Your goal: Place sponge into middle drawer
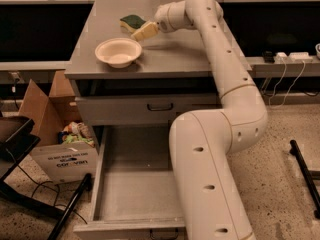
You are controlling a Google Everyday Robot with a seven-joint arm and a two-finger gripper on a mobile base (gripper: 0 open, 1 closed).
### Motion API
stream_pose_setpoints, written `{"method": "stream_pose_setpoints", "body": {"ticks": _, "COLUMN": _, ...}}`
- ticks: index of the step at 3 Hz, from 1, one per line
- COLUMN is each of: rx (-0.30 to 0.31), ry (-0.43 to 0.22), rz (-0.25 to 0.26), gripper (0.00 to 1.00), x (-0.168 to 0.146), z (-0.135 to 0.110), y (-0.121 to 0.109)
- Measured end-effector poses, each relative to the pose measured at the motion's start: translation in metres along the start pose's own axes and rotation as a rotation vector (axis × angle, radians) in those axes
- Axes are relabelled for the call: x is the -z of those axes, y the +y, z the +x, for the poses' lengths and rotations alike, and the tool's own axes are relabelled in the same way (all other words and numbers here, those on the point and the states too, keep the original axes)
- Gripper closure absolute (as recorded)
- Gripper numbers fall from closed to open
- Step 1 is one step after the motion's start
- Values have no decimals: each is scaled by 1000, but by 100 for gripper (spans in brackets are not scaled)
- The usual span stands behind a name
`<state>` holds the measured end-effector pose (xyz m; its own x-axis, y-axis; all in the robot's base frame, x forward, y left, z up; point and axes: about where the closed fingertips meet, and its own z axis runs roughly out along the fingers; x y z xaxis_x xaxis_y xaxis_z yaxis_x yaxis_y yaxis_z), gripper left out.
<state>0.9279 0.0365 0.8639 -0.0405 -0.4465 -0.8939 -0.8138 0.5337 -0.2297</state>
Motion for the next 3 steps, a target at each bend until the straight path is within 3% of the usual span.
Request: {"method": "stream_pose_setpoints", "body": {"ticks": 3, "rx": -107, "ry": -42, "rz": 66, "gripper": 0, "x": -28, "z": -10, "y": -8}}
